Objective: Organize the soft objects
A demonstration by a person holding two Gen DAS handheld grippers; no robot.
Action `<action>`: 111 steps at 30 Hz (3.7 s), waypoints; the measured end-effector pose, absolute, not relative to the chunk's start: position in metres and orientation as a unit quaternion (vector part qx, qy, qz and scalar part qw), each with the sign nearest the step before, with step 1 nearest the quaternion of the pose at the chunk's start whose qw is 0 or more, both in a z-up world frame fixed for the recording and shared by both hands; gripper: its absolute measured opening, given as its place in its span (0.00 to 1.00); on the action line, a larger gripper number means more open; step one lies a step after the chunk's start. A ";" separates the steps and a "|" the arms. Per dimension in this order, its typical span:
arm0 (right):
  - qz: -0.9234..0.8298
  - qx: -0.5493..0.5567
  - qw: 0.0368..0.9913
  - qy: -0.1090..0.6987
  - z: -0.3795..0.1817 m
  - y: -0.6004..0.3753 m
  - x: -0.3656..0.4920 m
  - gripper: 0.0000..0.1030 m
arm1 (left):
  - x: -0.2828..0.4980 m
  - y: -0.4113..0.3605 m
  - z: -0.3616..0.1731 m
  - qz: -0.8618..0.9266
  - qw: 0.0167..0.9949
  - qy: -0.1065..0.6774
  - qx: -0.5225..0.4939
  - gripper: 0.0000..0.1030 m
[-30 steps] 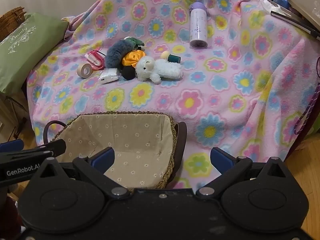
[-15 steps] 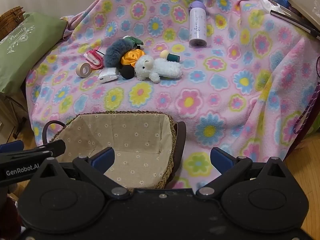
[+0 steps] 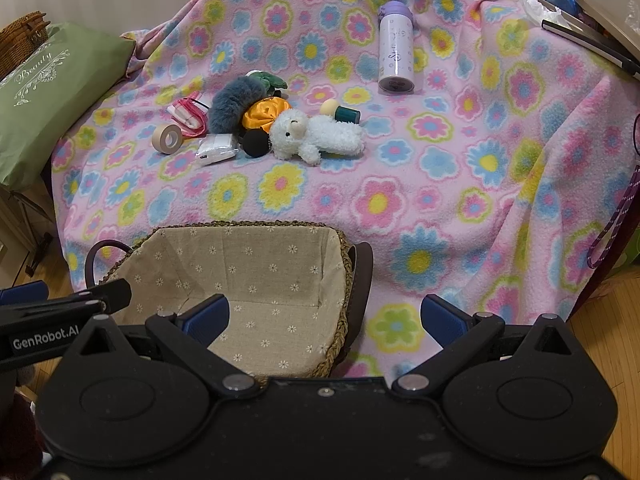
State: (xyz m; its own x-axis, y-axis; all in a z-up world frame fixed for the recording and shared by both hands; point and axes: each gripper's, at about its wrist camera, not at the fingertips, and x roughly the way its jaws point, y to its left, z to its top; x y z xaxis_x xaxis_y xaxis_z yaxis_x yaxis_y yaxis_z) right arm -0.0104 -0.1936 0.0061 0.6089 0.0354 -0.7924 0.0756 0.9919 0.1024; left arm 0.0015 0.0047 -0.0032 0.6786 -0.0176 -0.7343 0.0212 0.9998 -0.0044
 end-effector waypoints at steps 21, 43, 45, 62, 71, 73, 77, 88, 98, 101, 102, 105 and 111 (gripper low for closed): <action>-0.011 0.068 0.891 0.449 0.003 -0.193 -0.012 1.00 | -0.001 0.003 -0.014 -0.010 0.914 0.405 -0.001 0.97; -0.010 0.069 0.890 0.451 0.002 -0.192 -0.012 1.00 | -0.002 0.003 -0.012 -0.012 0.911 0.413 -0.005 0.97; -0.010 0.069 0.890 0.451 0.001 -0.191 -0.012 1.00 | -0.002 0.003 -0.013 -0.012 0.911 0.413 -0.004 0.97; 0.003 0.061 0.887 0.458 0.000 -0.190 -0.005 0.99 | 0.004 0.007 -0.009 -0.027 0.922 0.386 -0.014 0.96; -0.002 0.048 0.894 0.446 0.002 -0.194 0.021 0.99 | 0.039 0.012 -0.004 -0.031 0.922 0.385 0.008 0.96; 0.004 0.054 0.894 0.444 0.003 -0.197 0.030 0.99 | 0.049 0.012 -0.003 -0.030 0.923 0.383 0.013 0.96; 0.003 0.054 0.895 0.443 0.005 -0.201 0.054 0.99 | 0.068 0.013 -0.002 -0.030 0.922 0.385 0.020 0.96; 0.006 0.056 0.886 0.461 -0.009 -0.205 0.118 0.96 | 0.135 0.011 -0.018 -0.040 0.907 0.418 0.029 0.96; 0.015 0.032 0.883 0.468 -0.031 -0.203 0.167 0.92 | 0.201 -0.001 -0.041 -0.057 0.890 0.451 0.027 0.96; 0.019 0.021 0.883 0.468 -0.038 -0.201 0.180 0.91 | 0.216 -0.006 -0.045 -0.065 0.888 0.455 0.026 0.96; 0.023 0.016 0.884 0.468 -0.040 -0.200 0.184 0.91 | 0.220 -0.008 -0.046 -0.068 0.887 0.456 0.026 0.96; 0.034 -0.002 0.886 0.462 -0.044 -0.195 0.196 0.91 | 0.233 -0.013 -0.050 -0.074 0.884 0.460 0.028 0.96; 0.056 -0.049 0.892 0.446 -0.053 -0.183 0.214 0.91 | 0.255 -0.018 -0.060 -0.072 0.877 0.474 0.023 0.96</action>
